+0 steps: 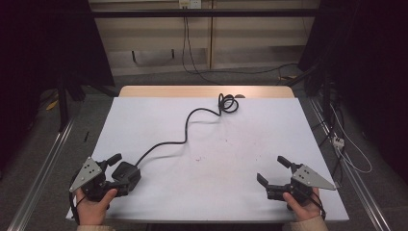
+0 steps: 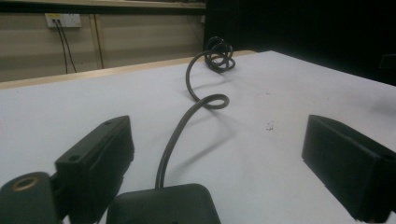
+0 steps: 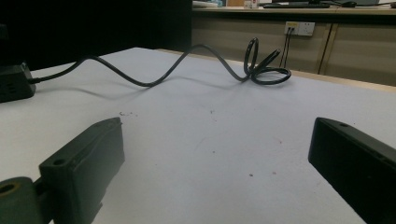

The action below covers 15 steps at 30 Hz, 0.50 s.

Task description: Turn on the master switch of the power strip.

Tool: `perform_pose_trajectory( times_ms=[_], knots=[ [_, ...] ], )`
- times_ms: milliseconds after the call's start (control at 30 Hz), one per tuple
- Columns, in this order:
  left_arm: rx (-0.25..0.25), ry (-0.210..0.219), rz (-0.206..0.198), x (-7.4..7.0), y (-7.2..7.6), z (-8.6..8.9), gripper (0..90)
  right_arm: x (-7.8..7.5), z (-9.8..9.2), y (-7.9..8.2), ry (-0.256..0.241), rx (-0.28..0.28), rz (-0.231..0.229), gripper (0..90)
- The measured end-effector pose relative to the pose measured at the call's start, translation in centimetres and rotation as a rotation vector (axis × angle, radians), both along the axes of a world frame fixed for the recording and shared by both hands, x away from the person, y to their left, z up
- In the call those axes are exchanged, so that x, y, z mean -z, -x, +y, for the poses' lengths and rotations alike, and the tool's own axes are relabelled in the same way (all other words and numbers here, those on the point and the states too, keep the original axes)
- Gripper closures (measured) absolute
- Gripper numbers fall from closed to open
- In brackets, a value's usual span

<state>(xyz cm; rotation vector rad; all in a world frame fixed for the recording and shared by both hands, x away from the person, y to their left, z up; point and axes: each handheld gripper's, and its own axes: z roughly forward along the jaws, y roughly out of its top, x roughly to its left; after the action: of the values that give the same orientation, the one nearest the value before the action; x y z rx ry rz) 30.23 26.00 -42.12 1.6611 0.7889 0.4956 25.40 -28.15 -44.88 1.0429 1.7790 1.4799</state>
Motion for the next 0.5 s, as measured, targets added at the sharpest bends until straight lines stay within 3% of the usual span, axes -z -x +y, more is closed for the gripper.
perform_pose_trajectory(
  times_ms=[233,500],
  knots=[
    [-0.009,0.005,0.009,-0.1,0.4,0.5,17.9,-0.1,0.2,-0.1,0.001,-0.008,-0.004,2.8],
    [-0.022,-0.008,0.014,-0.5,0.6,1.3,36.0,-0.2,0.7,-0.1,0.011,-0.023,-0.012,2.9]
  ],
)
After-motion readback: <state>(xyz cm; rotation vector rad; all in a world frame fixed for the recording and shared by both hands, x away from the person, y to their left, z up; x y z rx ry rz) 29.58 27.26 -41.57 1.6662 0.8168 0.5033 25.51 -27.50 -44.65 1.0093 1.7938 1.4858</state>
